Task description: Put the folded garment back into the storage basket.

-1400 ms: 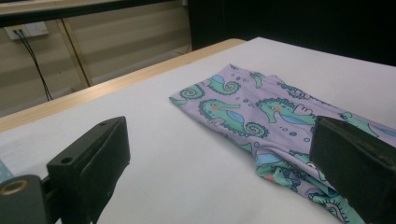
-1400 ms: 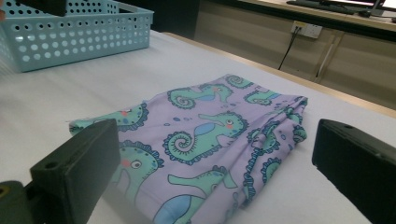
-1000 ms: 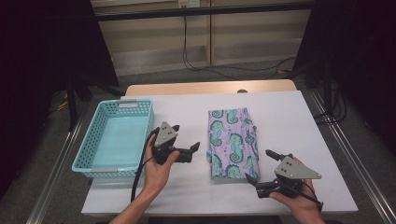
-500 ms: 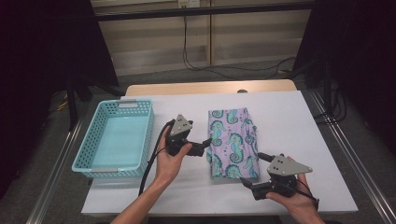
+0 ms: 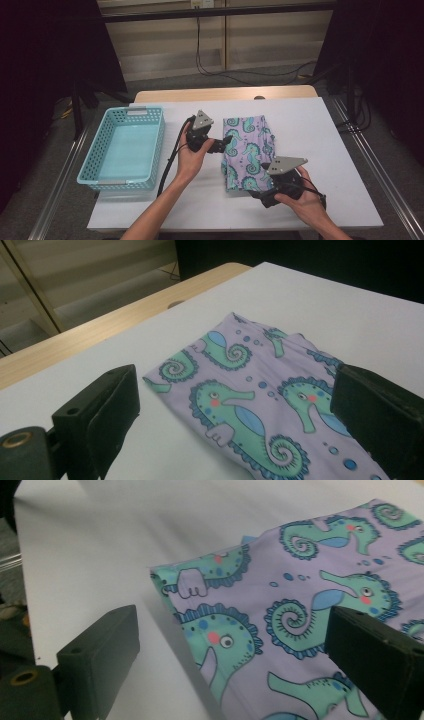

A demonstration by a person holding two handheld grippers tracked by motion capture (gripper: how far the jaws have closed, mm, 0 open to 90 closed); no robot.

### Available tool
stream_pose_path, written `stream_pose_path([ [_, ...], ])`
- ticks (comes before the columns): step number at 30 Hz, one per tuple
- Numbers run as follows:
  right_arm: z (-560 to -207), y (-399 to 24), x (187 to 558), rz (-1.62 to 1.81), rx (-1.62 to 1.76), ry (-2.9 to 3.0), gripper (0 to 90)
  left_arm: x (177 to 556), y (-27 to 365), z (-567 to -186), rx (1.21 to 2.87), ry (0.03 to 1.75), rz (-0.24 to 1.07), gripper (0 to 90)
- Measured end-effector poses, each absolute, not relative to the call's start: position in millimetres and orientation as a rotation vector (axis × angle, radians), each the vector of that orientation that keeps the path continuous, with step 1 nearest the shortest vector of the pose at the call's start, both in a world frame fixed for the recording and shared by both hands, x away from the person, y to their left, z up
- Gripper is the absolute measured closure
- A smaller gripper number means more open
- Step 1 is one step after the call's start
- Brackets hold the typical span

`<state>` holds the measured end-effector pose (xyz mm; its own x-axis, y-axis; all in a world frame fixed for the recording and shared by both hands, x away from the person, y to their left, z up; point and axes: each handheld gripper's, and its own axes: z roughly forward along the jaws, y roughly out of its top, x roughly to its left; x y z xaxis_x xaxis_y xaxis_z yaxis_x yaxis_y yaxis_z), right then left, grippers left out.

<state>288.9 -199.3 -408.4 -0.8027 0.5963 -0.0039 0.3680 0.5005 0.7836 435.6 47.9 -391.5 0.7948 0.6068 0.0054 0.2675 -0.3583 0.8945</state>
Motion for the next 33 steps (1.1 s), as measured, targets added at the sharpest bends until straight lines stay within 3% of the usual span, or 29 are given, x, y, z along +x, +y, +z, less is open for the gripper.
stream_pose_path([
  [25, -430.0, -174.5, 312.6, 0.969, 0.637, 2.732, 13.4, 486.1, 26.9, -411.7, 1.975, 0.778, 0.44, 5.5],
  [29, -438.0, -173.9, 318.8, 0.88, 0.628, 2.775, 26.3, 490.2, 26.0, -409.8, 1.962, 0.786, 0.448, 5.5],
  [33, -438.4, -174.1, 322.1, 0.839, 0.586, 2.783, 30.5, 491.1, 24.6, -408.6, 1.94, 0.796, 0.446, 5.5],
])
